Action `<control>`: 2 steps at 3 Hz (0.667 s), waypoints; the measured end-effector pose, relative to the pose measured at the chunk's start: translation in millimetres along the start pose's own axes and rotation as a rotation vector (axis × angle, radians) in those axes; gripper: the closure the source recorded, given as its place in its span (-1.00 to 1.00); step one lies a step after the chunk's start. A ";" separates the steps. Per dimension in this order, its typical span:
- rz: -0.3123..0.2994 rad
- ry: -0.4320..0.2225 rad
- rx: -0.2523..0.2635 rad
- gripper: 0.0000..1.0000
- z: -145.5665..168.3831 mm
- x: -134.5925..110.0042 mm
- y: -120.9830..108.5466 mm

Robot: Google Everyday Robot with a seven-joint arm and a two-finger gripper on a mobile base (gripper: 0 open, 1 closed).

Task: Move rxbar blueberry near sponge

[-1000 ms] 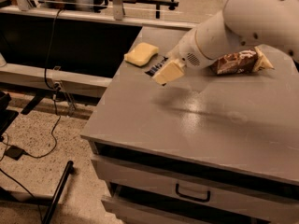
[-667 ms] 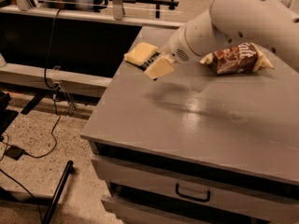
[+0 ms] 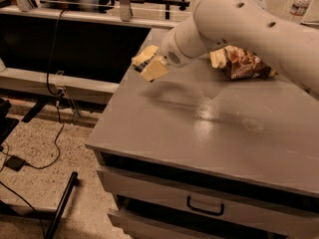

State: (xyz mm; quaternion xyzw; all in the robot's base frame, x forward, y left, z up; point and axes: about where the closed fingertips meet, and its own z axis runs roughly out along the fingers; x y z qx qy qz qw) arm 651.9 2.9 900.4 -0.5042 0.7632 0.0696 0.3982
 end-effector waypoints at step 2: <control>0.060 0.067 -0.001 0.94 56.2 17.2 -21.0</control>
Offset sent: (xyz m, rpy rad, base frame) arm 0.0602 0.0027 -0.0585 -0.0336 0.0852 -0.0936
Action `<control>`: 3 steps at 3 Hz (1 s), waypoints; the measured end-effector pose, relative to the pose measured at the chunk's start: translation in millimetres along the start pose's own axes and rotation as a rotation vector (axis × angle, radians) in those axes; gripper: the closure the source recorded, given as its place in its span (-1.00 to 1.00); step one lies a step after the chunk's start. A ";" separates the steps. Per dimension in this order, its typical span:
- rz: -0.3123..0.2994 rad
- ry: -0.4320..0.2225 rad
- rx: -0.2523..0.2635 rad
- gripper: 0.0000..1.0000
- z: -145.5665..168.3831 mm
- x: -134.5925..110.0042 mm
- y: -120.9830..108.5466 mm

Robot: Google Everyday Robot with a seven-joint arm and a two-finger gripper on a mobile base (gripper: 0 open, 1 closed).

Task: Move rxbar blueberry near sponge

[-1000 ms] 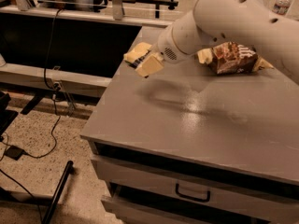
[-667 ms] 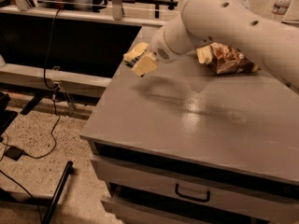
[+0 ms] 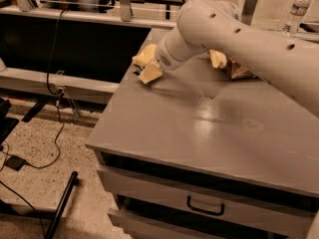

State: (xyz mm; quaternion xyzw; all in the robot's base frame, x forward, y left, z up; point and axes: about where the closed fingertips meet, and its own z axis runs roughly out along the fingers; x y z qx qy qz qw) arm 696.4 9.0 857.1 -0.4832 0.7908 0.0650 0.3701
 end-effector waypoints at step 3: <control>0.012 -0.003 -0.022 -0.46 4.2 6.0 -2.8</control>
Offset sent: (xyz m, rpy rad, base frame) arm 0.0034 -0.0065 -0.0039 0.0144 0.0157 0.0014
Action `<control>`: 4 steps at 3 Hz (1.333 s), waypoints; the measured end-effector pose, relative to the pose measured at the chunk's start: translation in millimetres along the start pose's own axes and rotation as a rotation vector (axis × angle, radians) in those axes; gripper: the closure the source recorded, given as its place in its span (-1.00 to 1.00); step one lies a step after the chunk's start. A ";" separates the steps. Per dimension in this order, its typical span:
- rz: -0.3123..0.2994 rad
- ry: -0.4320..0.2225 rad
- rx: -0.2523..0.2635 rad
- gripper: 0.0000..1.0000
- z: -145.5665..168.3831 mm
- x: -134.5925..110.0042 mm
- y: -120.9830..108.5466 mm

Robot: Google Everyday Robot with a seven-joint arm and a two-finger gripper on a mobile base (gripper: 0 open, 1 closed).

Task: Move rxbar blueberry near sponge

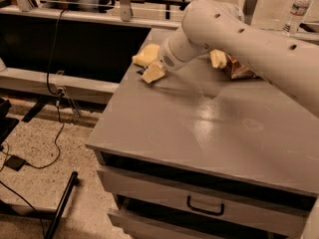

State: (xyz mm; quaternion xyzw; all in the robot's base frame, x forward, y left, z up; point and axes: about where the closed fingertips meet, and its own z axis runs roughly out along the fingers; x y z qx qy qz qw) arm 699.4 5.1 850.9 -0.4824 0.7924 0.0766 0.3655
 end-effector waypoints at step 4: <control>0.063 -0.042 0.003 -1.00 -34.1 -12.8 -20.1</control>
Offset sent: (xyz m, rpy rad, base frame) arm -0.0002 0.0009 -0.0007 -0.0003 0.0010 0.0015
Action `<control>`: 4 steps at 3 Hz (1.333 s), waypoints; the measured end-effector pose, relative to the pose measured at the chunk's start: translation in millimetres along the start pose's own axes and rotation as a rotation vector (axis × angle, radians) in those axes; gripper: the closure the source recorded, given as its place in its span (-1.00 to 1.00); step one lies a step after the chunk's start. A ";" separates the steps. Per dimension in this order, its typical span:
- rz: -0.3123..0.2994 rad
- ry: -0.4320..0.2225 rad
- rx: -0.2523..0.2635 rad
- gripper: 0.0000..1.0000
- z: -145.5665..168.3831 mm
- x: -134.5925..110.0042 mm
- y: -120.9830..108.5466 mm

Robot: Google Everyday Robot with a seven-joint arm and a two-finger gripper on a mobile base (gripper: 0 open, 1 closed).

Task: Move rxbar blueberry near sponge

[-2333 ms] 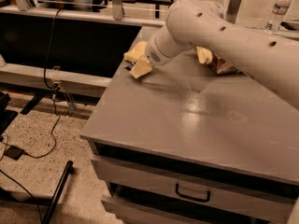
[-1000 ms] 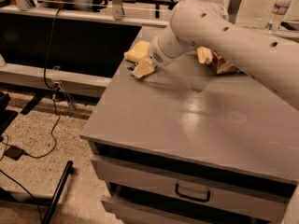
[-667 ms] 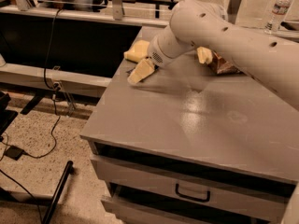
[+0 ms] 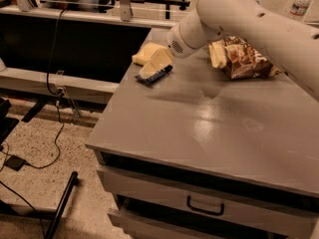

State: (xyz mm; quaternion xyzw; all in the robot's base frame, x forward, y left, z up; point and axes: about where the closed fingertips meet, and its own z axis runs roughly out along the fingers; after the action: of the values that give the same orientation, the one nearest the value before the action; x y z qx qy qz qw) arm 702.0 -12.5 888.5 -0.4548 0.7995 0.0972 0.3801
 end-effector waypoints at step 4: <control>-0.003 -0.357 -0.148 -1.00 -99.4 6.8 -61.2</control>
Offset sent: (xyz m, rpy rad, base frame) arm -0.0057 -0.0854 0.0836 0.2623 -0.0792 0.1254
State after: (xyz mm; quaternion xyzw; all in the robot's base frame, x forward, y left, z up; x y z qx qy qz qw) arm 697.4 -101.5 964.2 -0.4584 0.7093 0.2342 0.4816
